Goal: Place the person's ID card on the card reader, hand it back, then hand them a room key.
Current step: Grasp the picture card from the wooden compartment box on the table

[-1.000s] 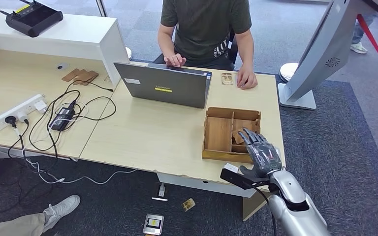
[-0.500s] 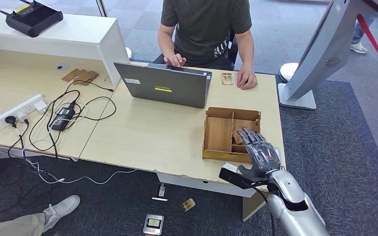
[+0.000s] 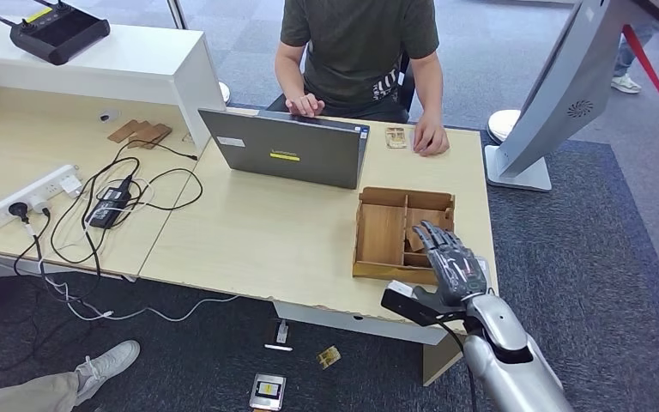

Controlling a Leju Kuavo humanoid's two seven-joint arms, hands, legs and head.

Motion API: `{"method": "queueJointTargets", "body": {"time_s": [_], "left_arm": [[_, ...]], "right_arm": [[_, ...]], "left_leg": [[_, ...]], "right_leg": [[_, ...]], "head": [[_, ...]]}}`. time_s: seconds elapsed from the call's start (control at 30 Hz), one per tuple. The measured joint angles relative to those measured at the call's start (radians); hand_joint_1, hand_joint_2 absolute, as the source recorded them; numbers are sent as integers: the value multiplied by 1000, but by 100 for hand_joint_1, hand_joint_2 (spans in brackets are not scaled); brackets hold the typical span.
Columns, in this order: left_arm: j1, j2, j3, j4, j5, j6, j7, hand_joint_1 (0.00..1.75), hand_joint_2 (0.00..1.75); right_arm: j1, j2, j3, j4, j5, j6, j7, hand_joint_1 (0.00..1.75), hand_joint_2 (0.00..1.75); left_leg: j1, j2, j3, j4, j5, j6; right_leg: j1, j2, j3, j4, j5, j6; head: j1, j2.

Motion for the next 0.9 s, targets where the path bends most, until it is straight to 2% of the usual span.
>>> {"method": "queueJointTargets", "body": {"time_s": [0.6,0.63,0.73,0.77,0.9], "left_arm": [[0,0,1,0,-7,0,0,0,175],[0,0,1,0,-7,0,0,0,175],[0,0,1,0,-8,0,0,0,175],[0,0,1,0,-8,0,0,0,175],[0,0,1,0,-10,0,0,0,175]], "right_arm": [[-45,9,-8,80,4,-37,-3,0,175],[-46,9,-9,83,4,-37,-3,30,175],[-50,9,-11,93,5,-37,-4,152,175],[-50,9,-11,96,5,-37,-4,166,175],[-52,9,-13,107,5,-36,-5,175,175]], "left_leg": [[0,0,0,0,0,0],[0,0,0,0,0,0],[0,0,0,0,0,0],[0,0,0,0,0,0],[0,0,0,0,0,0]], "right_leg": [[0,0,0,0,0,0],[0,0,0,0,0,0],[0,0,0,0,0,0],[0,0,0,0,0,0],[0,0,0,0,0,0]], "head": [[0,0],[0,0],[0,0],[0,0],[0,0]]}}
